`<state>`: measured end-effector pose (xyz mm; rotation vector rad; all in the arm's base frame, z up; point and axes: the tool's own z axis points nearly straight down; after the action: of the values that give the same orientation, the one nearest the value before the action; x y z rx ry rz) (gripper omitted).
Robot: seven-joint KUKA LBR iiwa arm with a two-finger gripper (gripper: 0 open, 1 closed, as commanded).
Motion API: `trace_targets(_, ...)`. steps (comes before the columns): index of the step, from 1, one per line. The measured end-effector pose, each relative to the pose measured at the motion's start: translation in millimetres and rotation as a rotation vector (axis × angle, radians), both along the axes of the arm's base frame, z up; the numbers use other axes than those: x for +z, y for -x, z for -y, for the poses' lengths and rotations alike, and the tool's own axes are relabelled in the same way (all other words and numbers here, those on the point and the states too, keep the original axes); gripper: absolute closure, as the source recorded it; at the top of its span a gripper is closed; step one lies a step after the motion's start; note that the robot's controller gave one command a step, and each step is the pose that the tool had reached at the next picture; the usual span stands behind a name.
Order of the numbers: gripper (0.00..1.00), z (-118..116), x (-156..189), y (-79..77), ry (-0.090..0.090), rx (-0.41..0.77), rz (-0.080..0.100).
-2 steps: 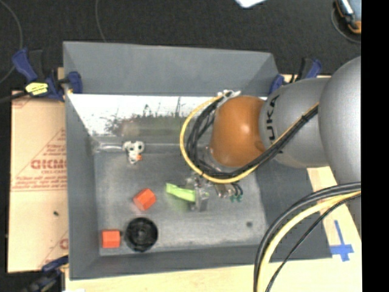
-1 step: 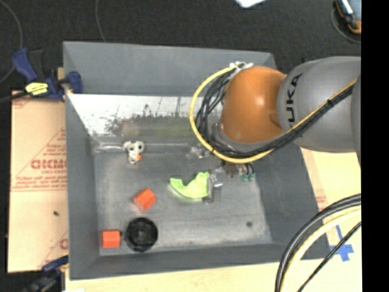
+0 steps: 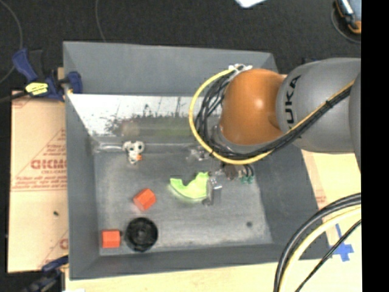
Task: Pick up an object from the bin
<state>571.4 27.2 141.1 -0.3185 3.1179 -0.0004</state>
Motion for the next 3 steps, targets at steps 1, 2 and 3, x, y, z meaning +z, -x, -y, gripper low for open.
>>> trace_targets(1,0.0,13.8,-62.1,-25.7,0.003,0.138,0.012)
trace_targets(2,0.0,15.7,-72.0,-28.3,0.003,0.15,0.011)
trace_targets(3,0.0,4.3,4.1,-26.4,0.004,0.198,0.012)
